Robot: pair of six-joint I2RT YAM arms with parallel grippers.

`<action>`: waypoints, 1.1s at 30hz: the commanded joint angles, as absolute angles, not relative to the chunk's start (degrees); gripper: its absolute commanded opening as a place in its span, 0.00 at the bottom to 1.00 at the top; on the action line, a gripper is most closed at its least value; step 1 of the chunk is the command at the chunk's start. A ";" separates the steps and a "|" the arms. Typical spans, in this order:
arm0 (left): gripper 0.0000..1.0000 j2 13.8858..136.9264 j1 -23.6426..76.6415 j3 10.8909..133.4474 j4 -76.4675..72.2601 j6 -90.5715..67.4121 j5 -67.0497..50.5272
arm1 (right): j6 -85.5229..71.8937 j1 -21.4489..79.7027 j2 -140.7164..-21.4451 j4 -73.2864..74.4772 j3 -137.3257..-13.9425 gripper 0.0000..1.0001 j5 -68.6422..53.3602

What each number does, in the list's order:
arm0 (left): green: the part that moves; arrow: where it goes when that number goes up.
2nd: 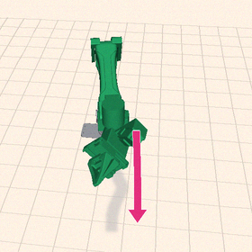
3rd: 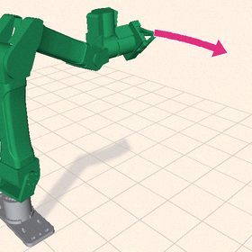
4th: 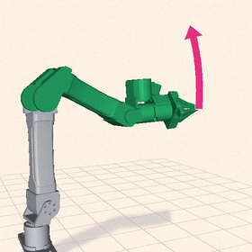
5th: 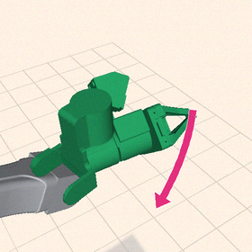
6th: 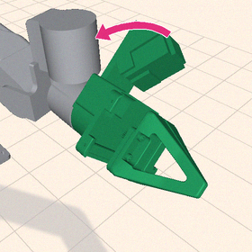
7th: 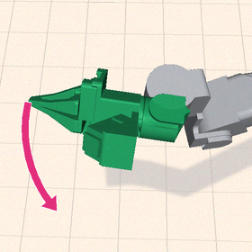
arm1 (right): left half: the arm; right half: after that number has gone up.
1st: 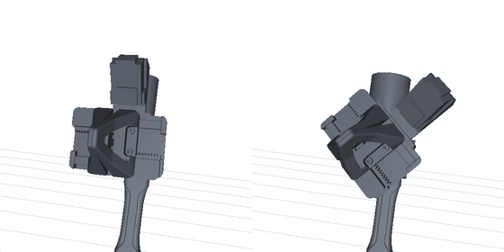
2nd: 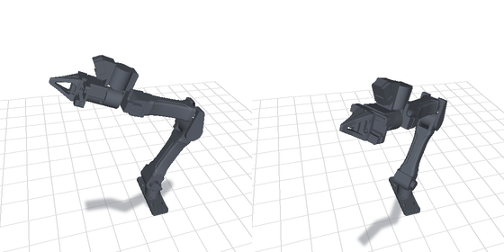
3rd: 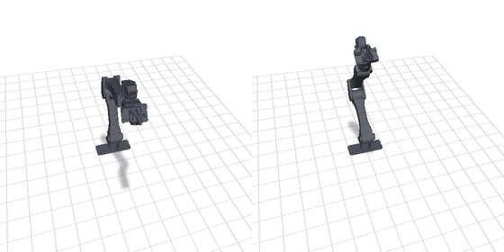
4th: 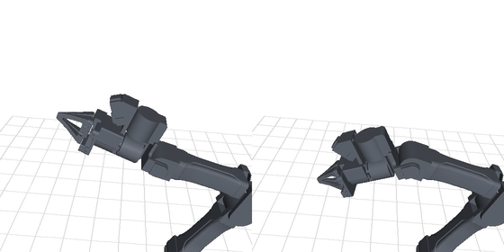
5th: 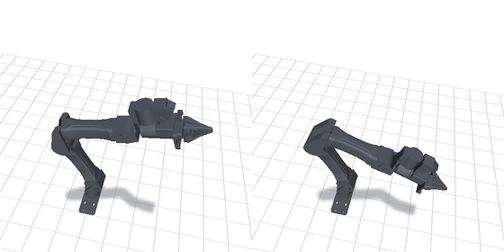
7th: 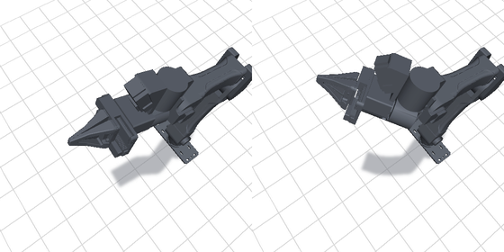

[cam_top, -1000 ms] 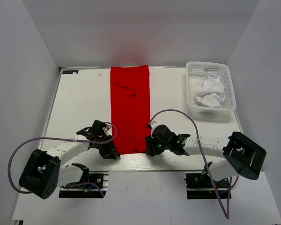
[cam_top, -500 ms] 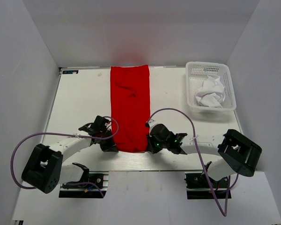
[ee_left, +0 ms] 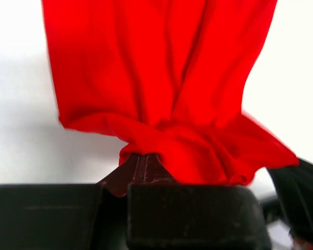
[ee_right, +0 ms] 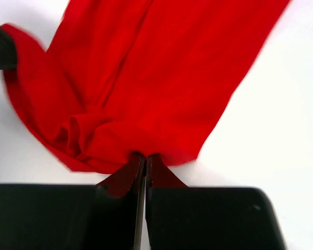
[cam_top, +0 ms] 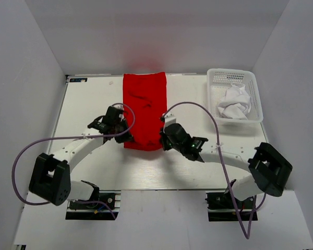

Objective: Fold and stack the t-shirts
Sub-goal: Grab the bottom of the folded rectangular tshirt with both arms, then fold the folded rectangular tshirt in 1/3 of the way

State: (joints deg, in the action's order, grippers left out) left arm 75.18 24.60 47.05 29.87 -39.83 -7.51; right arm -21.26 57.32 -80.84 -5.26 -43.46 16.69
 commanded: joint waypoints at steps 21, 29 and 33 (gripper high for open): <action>0.00 103.16 16.97 81.63 24.79 -33.93 2.91 | -10.99 42.28 -110.12 -5.72 -80.66 0.00 19.52; 0.00 110.91 15.21 87.10 24.35 -32.61 -0.09 | -13.18 39.99 -117.07 -2.72 -86.57 0.00 18.46; 0.00 113.37 14.68 88.33 23.73 -32.61 -1.31 | -14.50 38.94 -118.30 -2.64 -87.27 0.00 18.81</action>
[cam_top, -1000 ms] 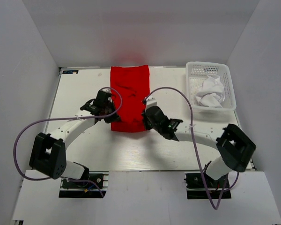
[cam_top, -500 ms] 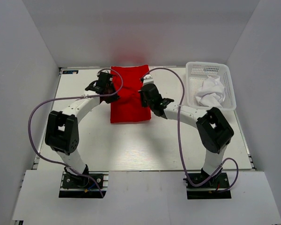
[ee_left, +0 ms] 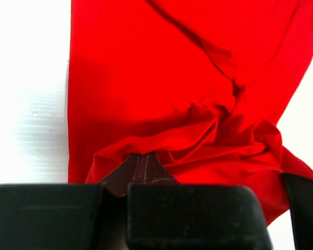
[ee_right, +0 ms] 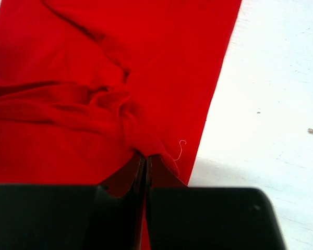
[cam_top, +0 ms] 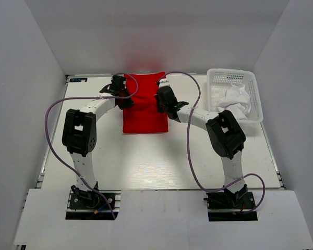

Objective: Fold and stack the t-shirts
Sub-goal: Fold the folded rectangular tshirt in 1/3 of the way, then grab one side of the 2/3 rectangular tshirt with both arms

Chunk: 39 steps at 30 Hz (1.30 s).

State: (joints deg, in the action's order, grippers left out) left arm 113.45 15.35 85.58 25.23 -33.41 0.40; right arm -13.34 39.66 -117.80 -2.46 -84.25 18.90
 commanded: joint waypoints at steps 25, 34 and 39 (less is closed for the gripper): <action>1.00 91.59 12.66 59.96 19.78 -35.32 -5.71 | -26.63 37.00 -102.23 0.88 -65.96 0.89 6.16; 0.89 92.98 13.18 53.70 18.54 -35.86 -4.22 | -27.86 36.65 -104.49 -6.77 -60.56 0.79 2.46; 0.63 96.06 13.18 55.81 18.64 -35.24 -3.16 | -30.05 36.48 -106.35 -5.89 -61.35 0.60 0.53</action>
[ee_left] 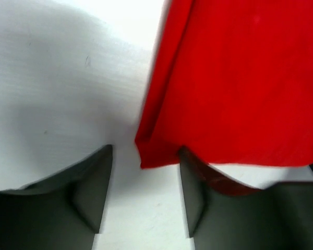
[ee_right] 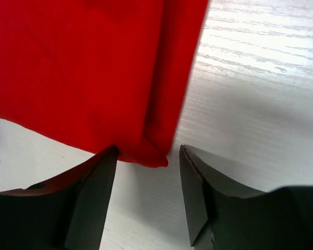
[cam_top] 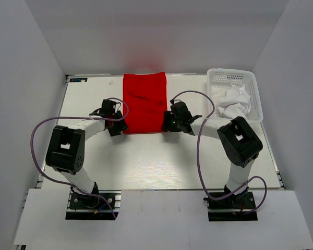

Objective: Fold and stack the t-shirts
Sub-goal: Grab one side of the 2/3 rectangular tshirt with both arms, then fold the long partially folded tshirt into a neat square

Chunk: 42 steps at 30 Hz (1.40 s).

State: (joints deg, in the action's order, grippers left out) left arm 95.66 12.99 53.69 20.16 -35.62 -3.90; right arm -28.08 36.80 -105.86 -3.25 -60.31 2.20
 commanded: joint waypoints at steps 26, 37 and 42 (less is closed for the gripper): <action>0.00 64.27 16.08 43.77 35.76 -38.23 -12.92 | -24.10 39.46 -81.32 14.48 -48.34 0.00 -12.37; 0.00 48.87 16.61 51.06 44.22 -39.29 -12.49 | -18.89 39.73 -70.66 28.91 -59.31 0.00 -18.38; 0.00 51.85 16.61 54.31 37.99 -40.34 -8.19 | -22.31 38.85 -72.95 27.26 -64.68 0.00 -13.45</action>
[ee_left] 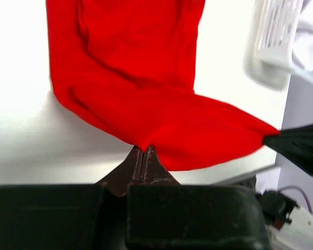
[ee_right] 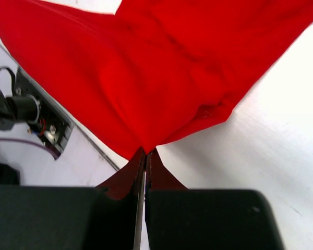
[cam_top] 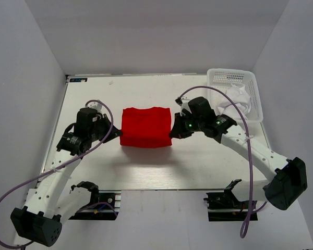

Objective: Fold and stack the t-shirts
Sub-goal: Fold the long partially folded tshirt into a neat square

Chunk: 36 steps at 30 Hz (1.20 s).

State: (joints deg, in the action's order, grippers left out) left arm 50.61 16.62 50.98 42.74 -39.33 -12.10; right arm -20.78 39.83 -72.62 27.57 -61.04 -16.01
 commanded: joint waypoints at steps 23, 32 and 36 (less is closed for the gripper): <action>0.00 89.02 14.94 73.99 25.06 -41.31 9.05 | -22.32 25.41 -108.71 31.20 -95.95 0.00 -18.54; 0.80 109.58 13.19 91.80 27.67 -39.74 8.63 | -23.37 21.71 -127.76 31.11 -112.57 0.59 -18.46; 1.00 113.99 13.18 97.91 31.82 -39.20 8.61 | -22.42 21.71 -126.75 27.52 -113.56 0.90 -18.37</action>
